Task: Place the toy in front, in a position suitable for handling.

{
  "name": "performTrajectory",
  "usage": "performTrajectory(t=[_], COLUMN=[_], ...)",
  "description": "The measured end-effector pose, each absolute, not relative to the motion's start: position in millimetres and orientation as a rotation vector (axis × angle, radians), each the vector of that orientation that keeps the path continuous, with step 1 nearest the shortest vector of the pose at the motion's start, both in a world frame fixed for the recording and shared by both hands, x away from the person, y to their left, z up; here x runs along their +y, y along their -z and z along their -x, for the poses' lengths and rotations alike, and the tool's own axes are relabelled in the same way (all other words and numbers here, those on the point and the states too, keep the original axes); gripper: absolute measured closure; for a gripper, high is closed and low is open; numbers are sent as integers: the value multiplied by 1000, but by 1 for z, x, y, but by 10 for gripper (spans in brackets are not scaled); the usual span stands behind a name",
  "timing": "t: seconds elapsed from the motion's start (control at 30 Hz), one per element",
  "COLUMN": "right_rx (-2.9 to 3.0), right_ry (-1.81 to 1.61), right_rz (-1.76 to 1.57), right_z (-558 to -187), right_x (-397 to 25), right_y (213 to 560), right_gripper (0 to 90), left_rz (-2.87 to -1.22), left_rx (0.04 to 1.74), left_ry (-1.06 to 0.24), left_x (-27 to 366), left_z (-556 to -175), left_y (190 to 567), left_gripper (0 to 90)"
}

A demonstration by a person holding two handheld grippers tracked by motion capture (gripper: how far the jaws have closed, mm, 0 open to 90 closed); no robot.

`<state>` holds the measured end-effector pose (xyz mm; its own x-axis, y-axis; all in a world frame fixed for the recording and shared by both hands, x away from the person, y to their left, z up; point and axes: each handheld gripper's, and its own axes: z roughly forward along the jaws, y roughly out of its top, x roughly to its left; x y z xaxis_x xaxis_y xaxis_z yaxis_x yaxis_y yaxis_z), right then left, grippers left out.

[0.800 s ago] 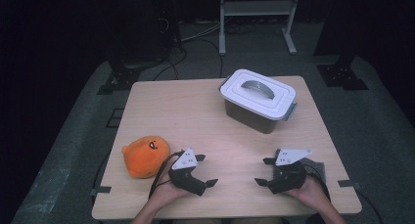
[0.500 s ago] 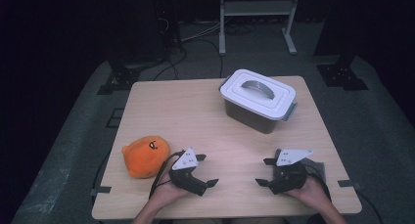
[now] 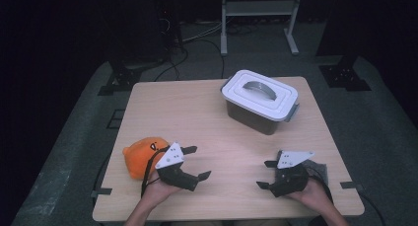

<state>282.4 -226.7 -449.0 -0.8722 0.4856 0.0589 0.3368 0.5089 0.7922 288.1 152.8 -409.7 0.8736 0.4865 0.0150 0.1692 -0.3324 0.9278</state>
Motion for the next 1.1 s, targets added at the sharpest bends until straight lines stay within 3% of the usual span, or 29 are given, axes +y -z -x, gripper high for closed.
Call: performTrajectory(t=[0.5,0.87,1.1], right_rx=[2595,2599,2603], right_ry=[-1315,-1320,-1323], right_rz=[-696,-694,-688], right_z=[-281,-281,-281], right_x=[-226,-226,-225], right_y=[449,449,449], right_gripper=[207,207,208], left_rz=[-1863,-1849,-1866], left_rx=[594,685,720], left_ry=[-547,-528,-505], left_x=[229,279,297], left_z=[-296,-306,-310], left_y=[385,397,410], left_gripper=[73,84,216])
